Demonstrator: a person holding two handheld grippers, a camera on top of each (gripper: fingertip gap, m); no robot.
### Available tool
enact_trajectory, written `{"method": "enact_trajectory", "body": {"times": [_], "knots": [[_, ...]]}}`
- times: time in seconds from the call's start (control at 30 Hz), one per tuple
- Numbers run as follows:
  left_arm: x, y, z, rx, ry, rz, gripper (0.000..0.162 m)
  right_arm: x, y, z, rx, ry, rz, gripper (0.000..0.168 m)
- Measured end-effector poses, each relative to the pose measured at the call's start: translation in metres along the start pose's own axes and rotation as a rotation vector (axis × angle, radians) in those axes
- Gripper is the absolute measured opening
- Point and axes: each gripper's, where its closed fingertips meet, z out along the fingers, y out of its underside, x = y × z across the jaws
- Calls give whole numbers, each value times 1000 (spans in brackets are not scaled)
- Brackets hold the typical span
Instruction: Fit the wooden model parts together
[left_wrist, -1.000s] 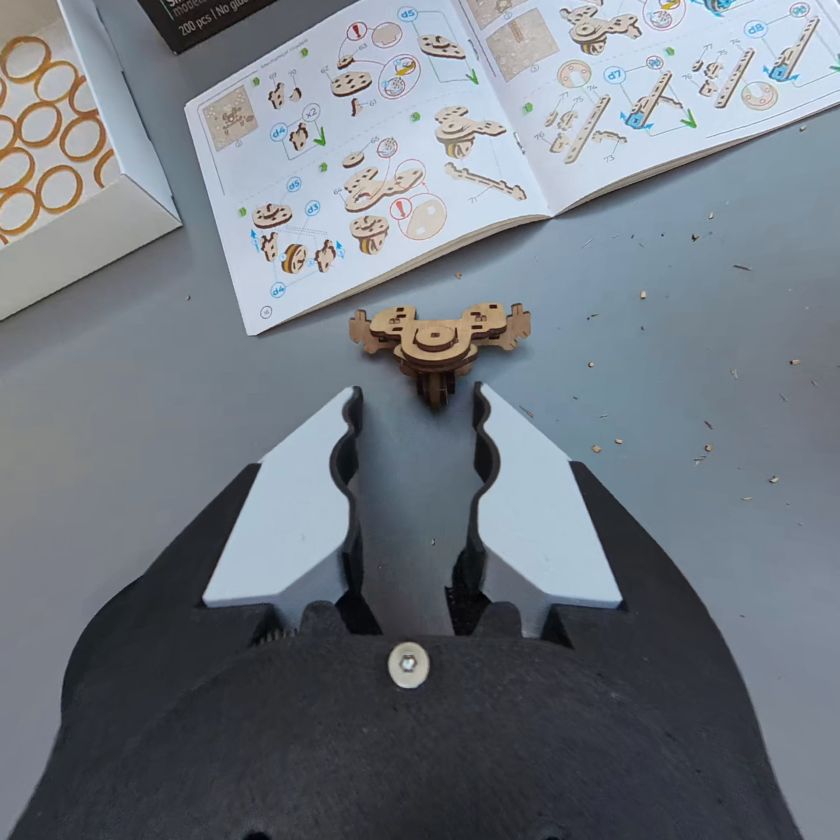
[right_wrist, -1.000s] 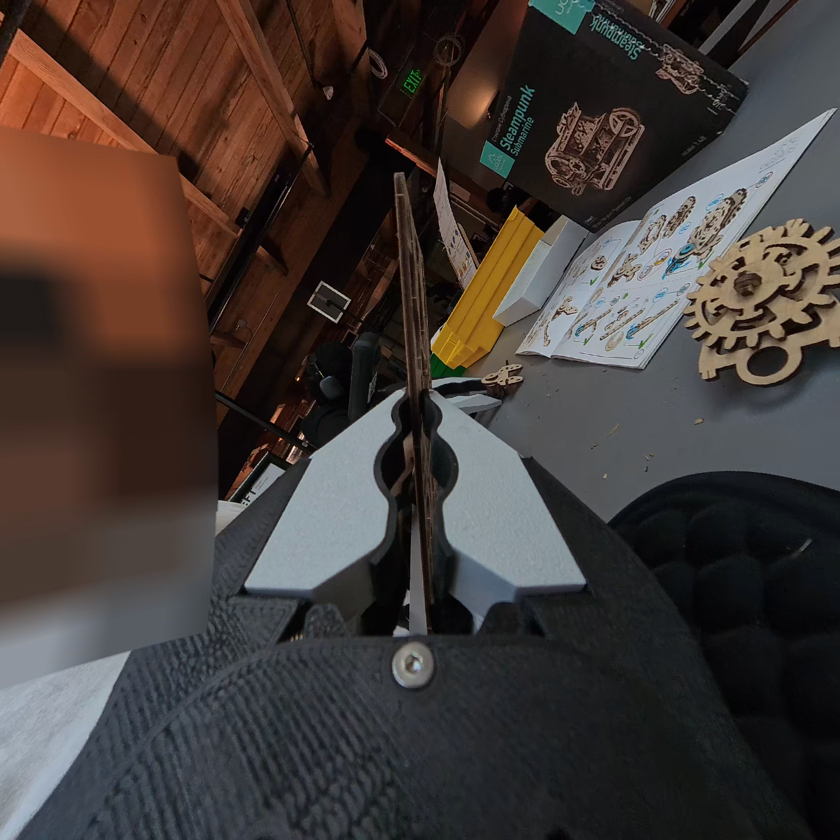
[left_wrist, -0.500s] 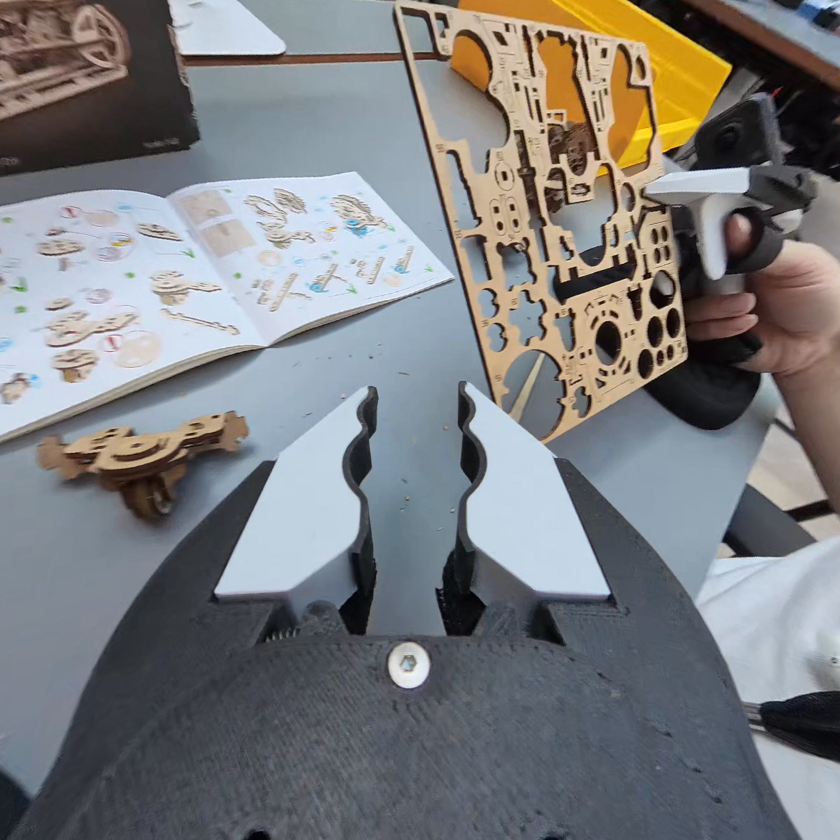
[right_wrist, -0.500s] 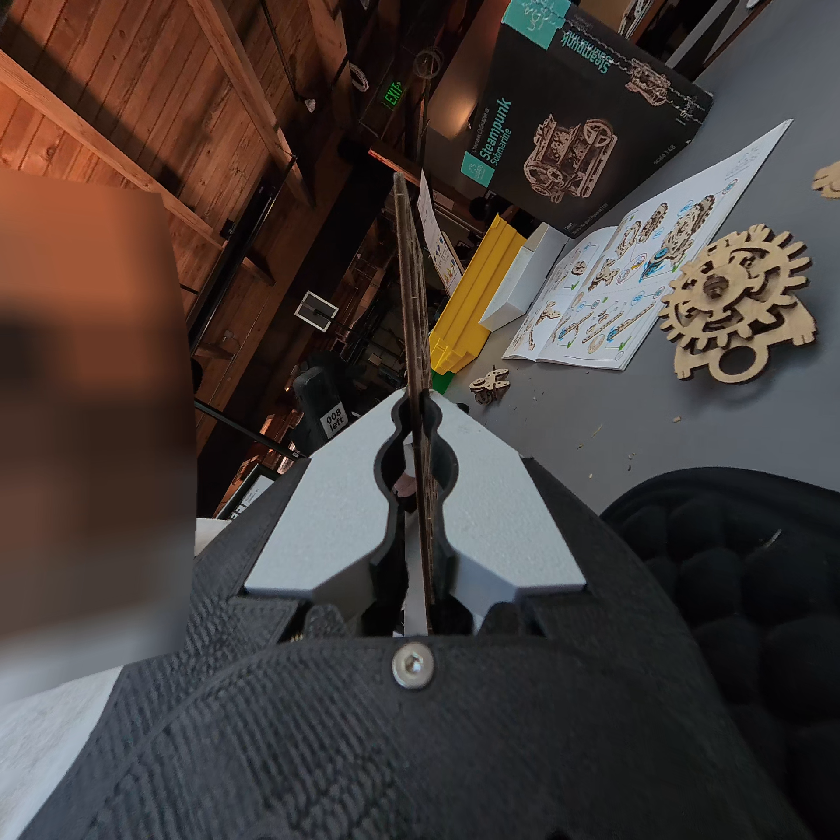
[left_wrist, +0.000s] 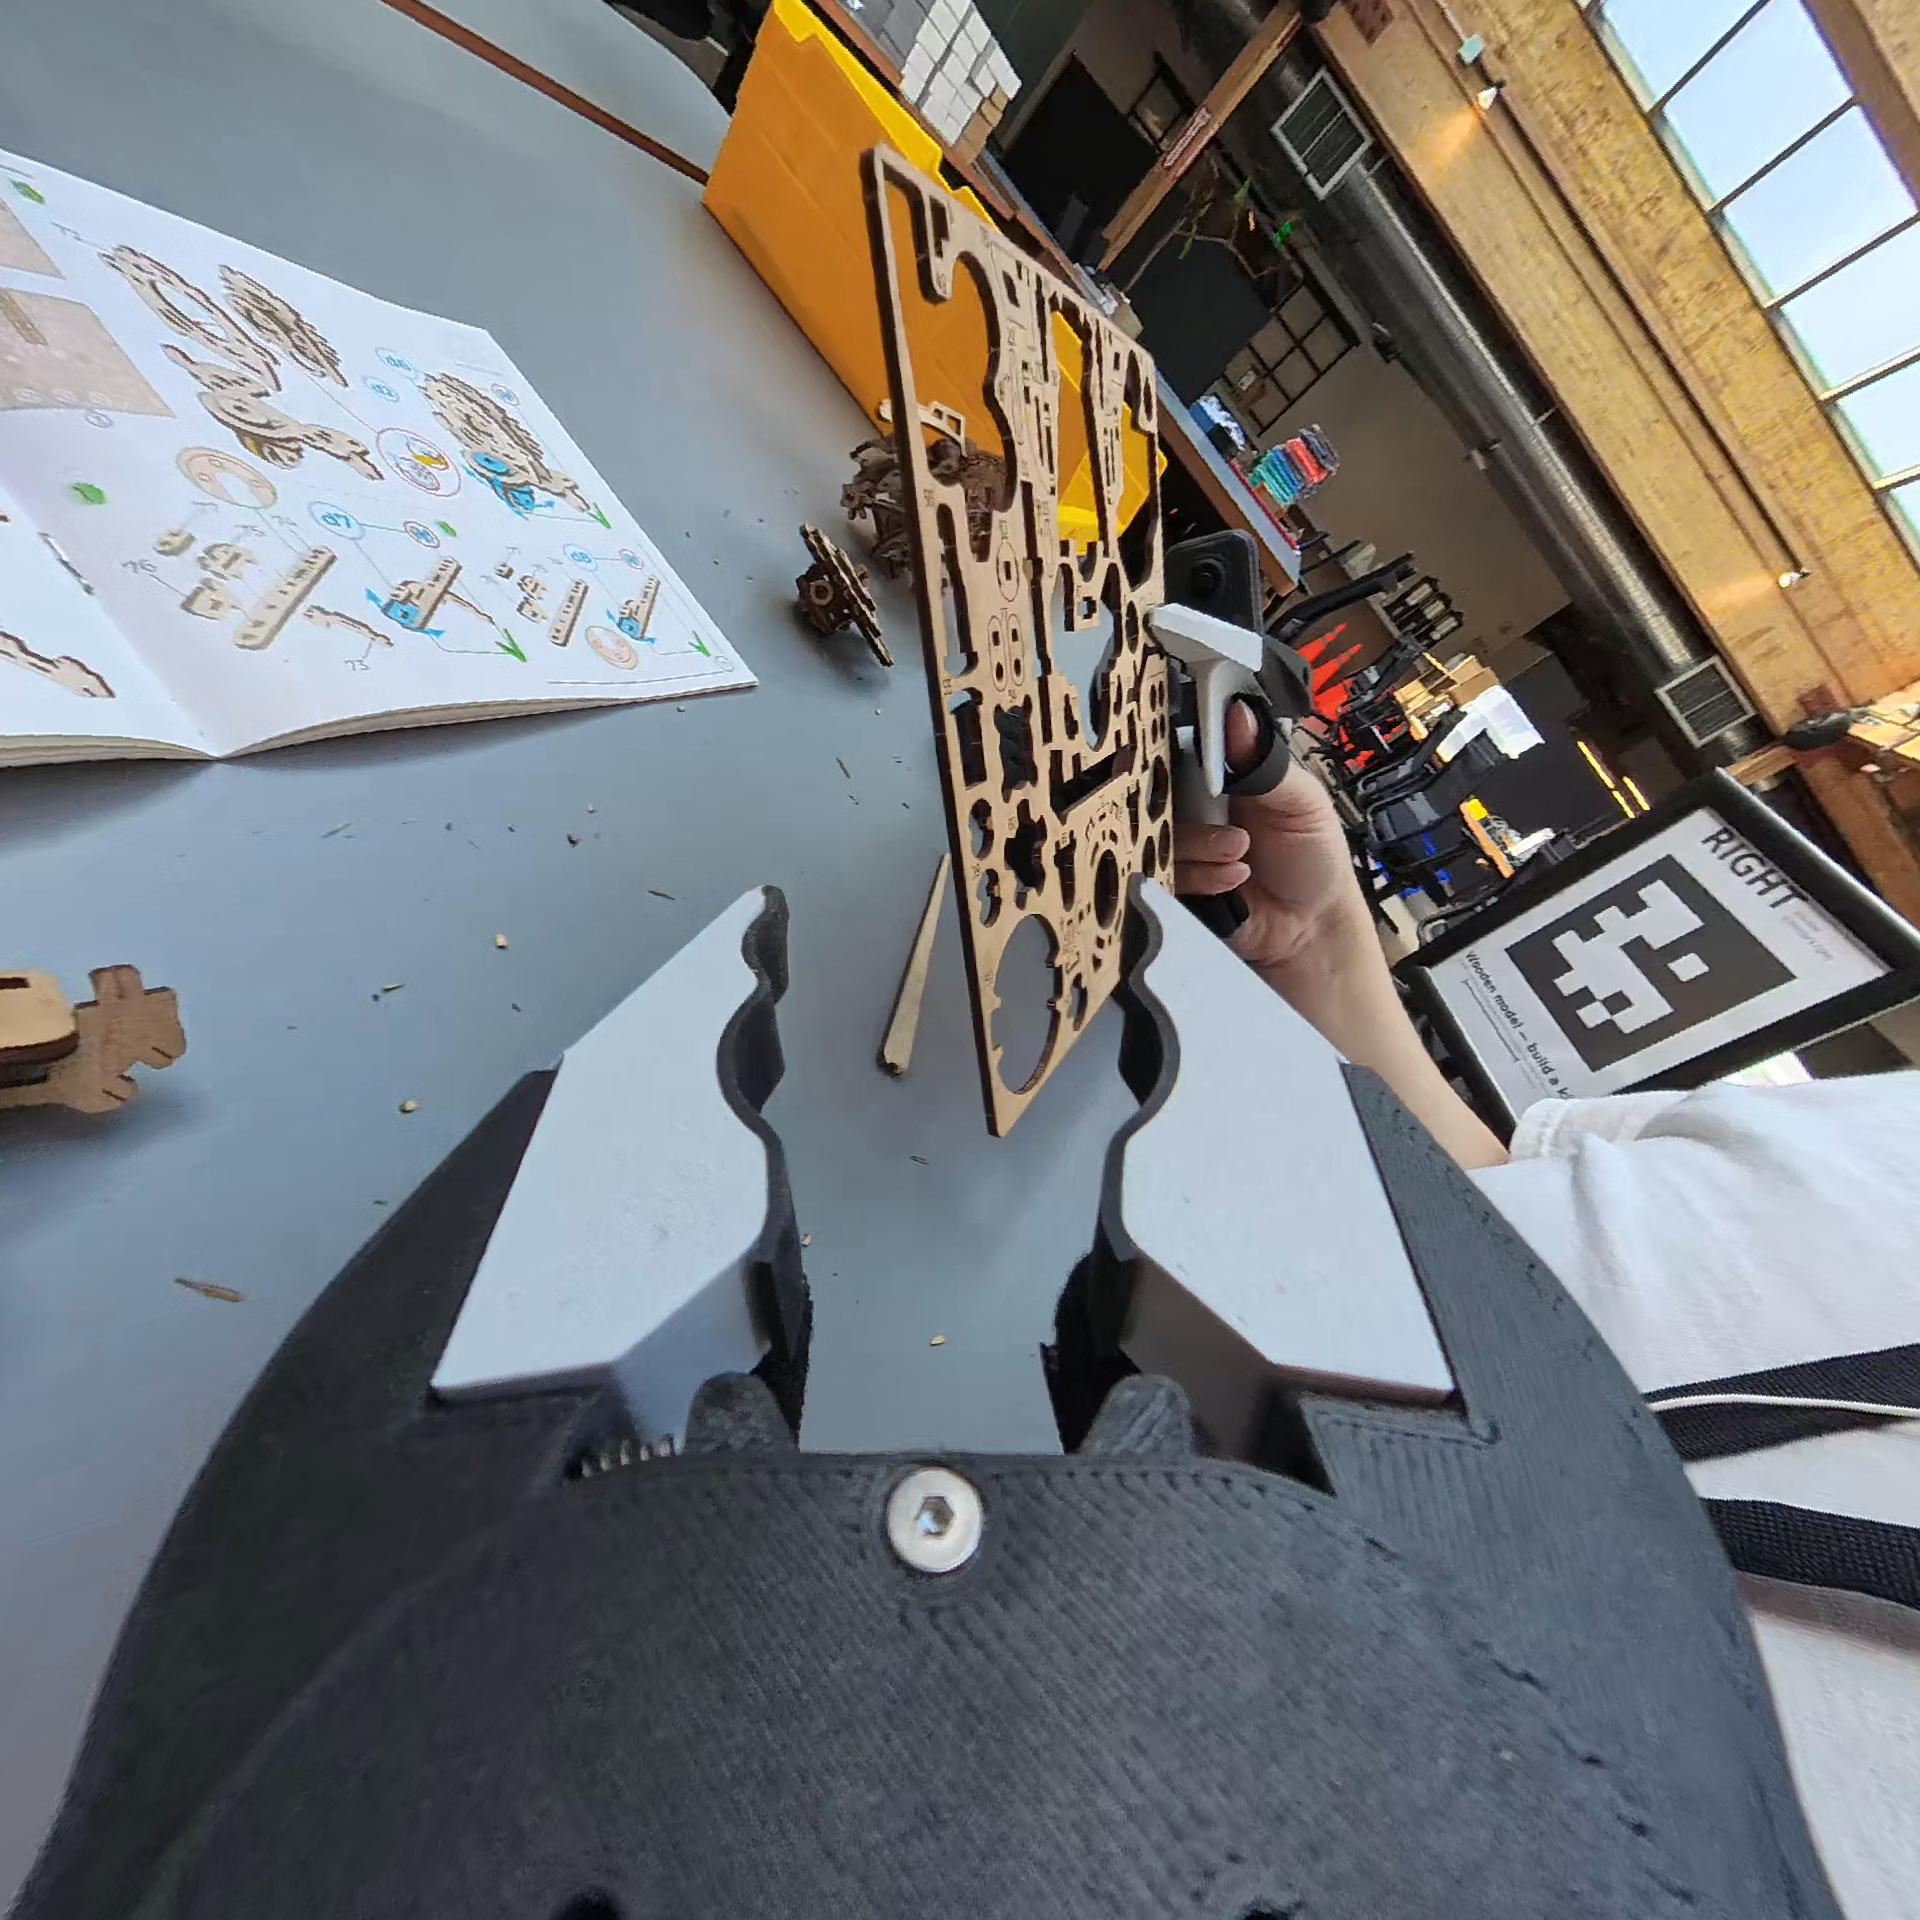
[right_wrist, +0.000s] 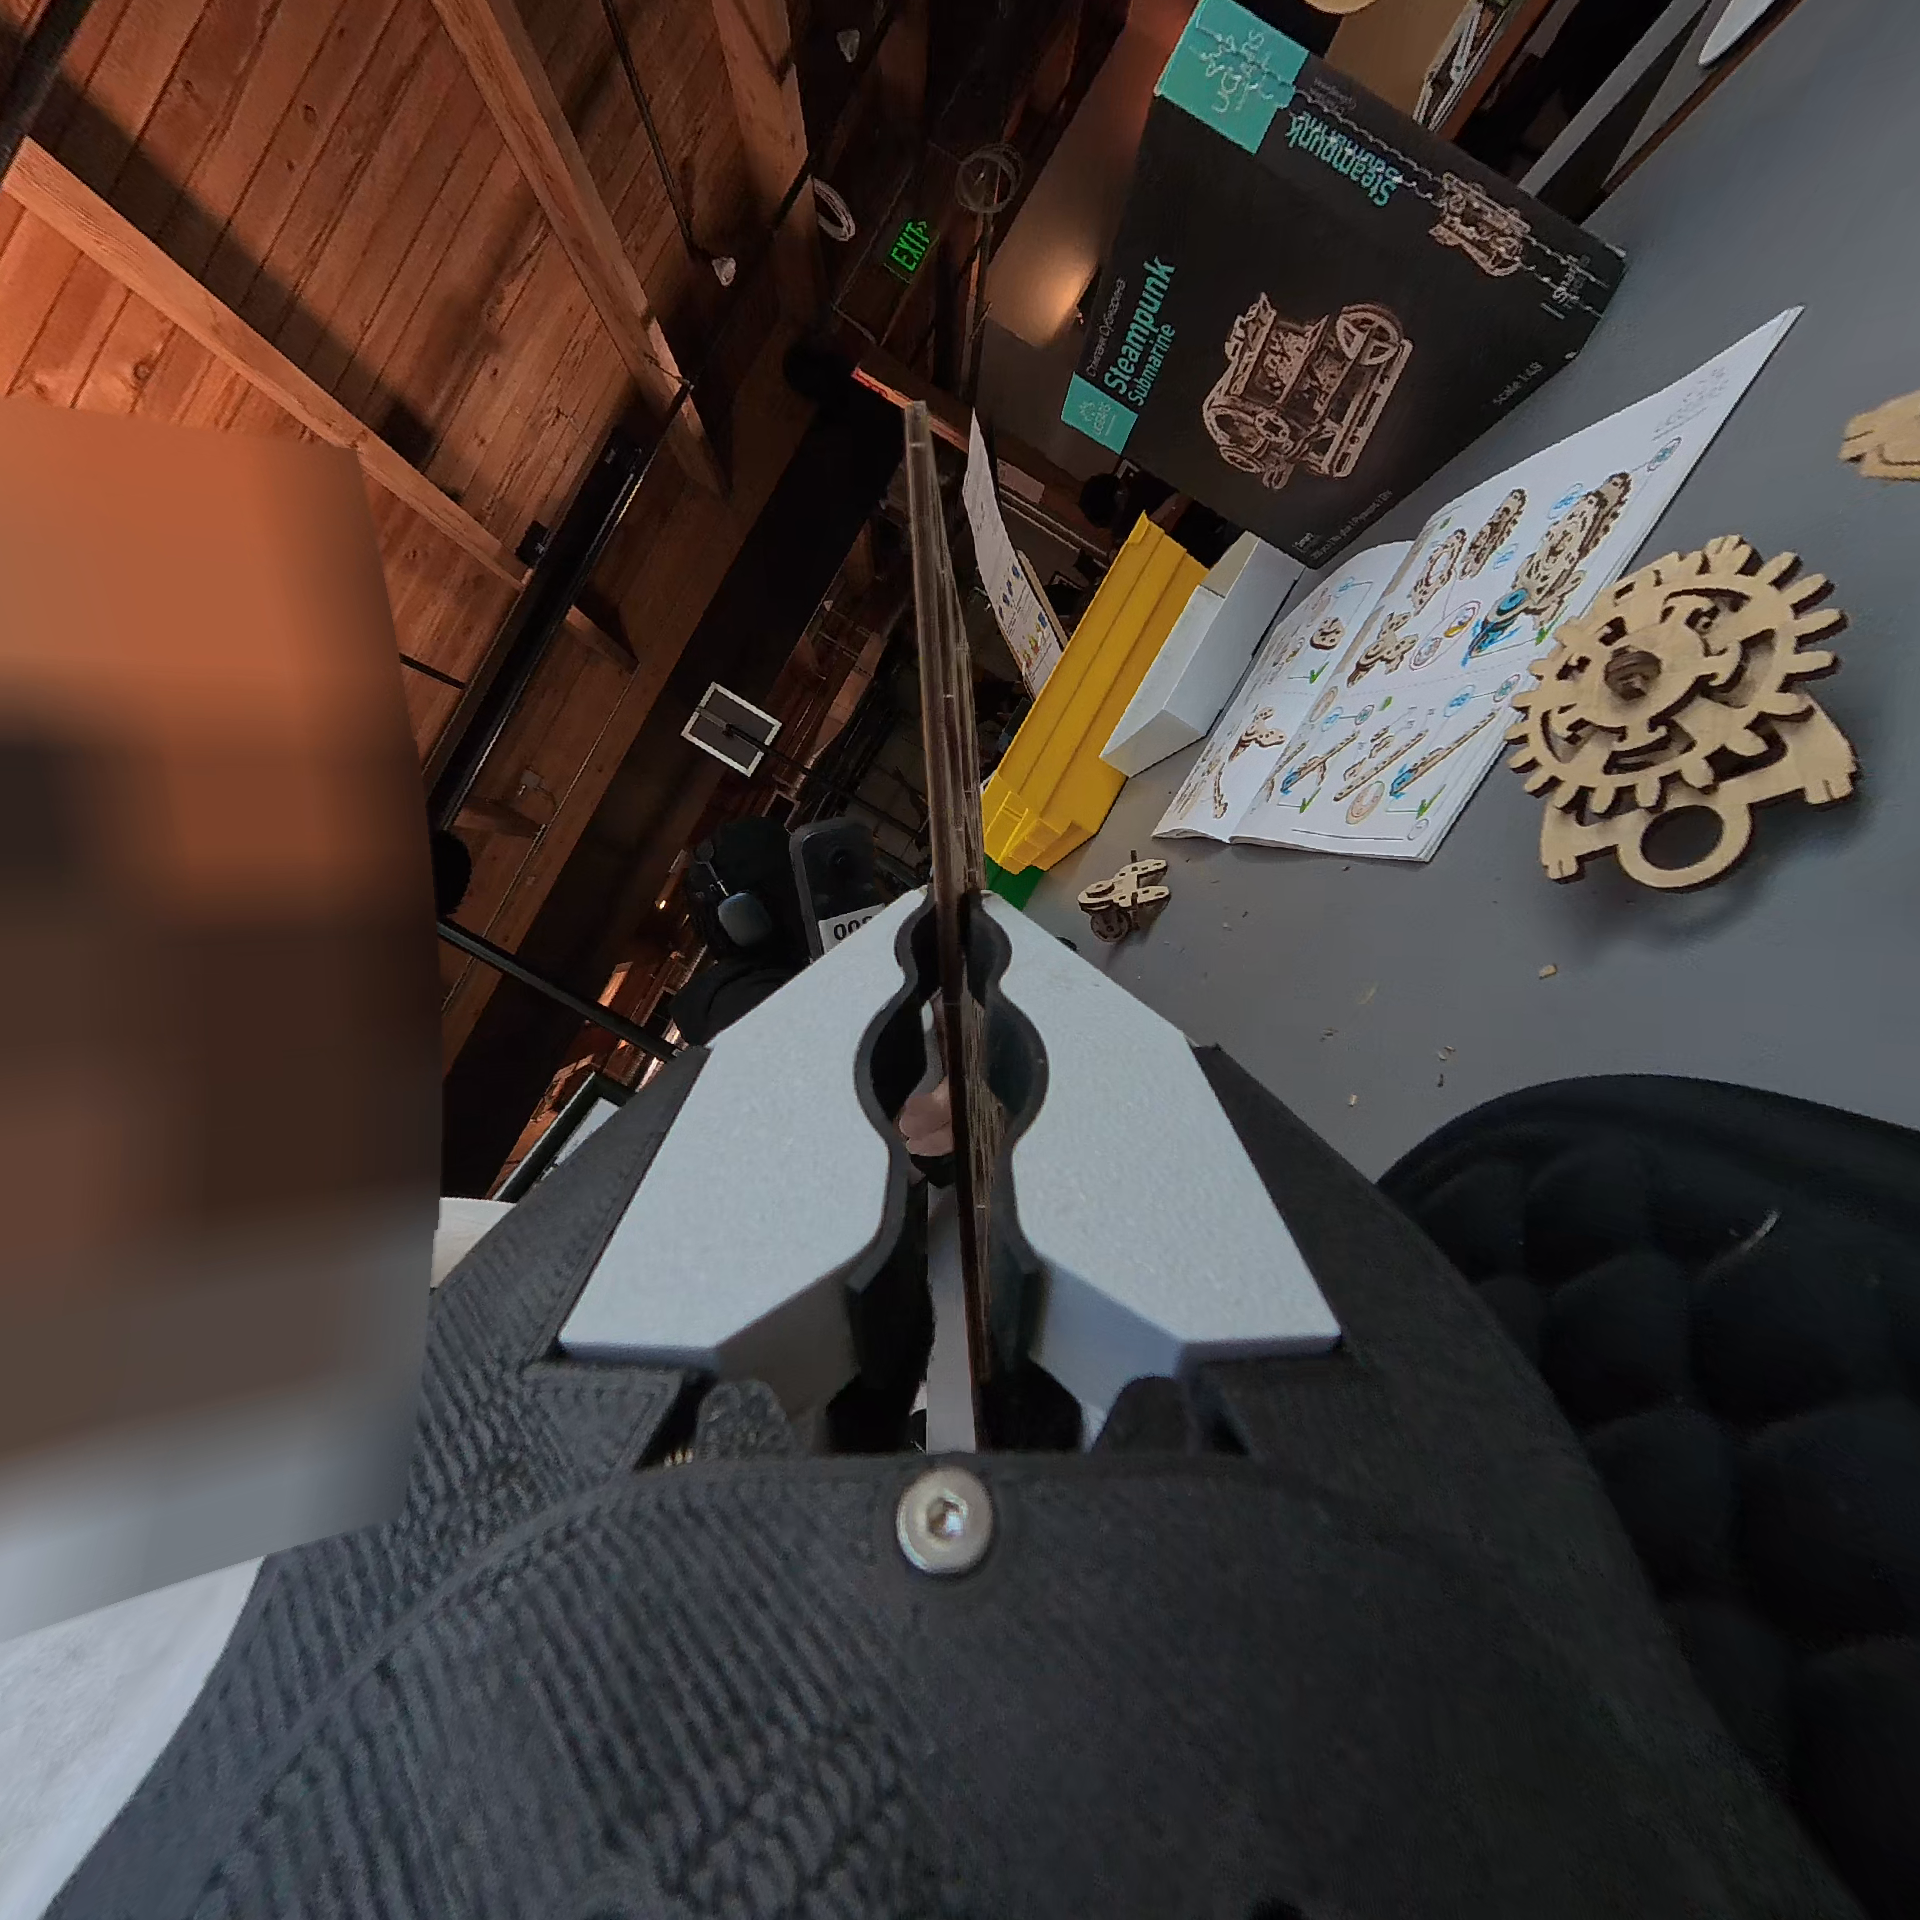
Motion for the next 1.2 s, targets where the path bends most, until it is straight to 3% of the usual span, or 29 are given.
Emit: {"method": "enact_trajectory", "body": {"times": [0.07, 0.17, 0.3, 0.5, 0.57, 0.87, 1.0, 1.2], "knots": [[7, 8, 8, -35, 54, -22, 70, 1, 1, 1, -5, 7, 1, 2], [12, 21, 21, -107, 96, -40, 67, 0, 3, 2, -12, 8, -8, 2], [35, 30, 33, -170, 261, -144, 35, -5, -1, -1, 21, -23, 9, 1], [44, 41, 47, -233, 326, -145, 26, -8, -1, -2, 22, -56, 37, 2], [49, 40, 48, -231, 361, -139, 1, -8, -1, -1, 16, -63, 46, 2], [48, 36, 44, -206, 378, -169, 0, -10, 1, -1, 11, -79, 31, 3], [47, 35, 40, -194, 384, -195, 0, -11, 2, 0, 7, -76, 28, 16], [48, 32, 34, -166, 404, -227, 0, -14, 0, -2, 30, -102, 35, 21]]}}
